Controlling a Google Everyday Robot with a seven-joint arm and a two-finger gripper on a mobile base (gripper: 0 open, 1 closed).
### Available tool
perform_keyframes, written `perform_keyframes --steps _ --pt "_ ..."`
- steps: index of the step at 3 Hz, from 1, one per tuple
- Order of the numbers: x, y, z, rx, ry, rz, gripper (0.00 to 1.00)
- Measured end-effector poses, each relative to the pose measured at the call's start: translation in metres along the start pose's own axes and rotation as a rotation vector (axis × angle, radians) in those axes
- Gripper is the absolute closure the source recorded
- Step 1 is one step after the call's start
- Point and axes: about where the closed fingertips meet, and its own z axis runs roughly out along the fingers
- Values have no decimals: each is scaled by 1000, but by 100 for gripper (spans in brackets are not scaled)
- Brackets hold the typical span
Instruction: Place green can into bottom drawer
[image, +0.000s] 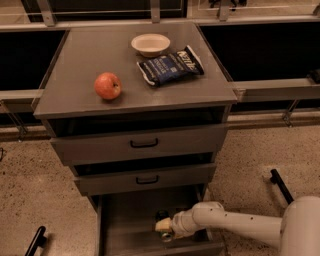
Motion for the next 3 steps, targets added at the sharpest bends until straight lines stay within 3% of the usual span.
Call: perform_keyframes --steps 1,2,3 --pt "-6 19 35 -22 -17 -17 81" --pt "6 16 51 -9 13 -3 58" --pt "16 9 57 86 28 73 35"
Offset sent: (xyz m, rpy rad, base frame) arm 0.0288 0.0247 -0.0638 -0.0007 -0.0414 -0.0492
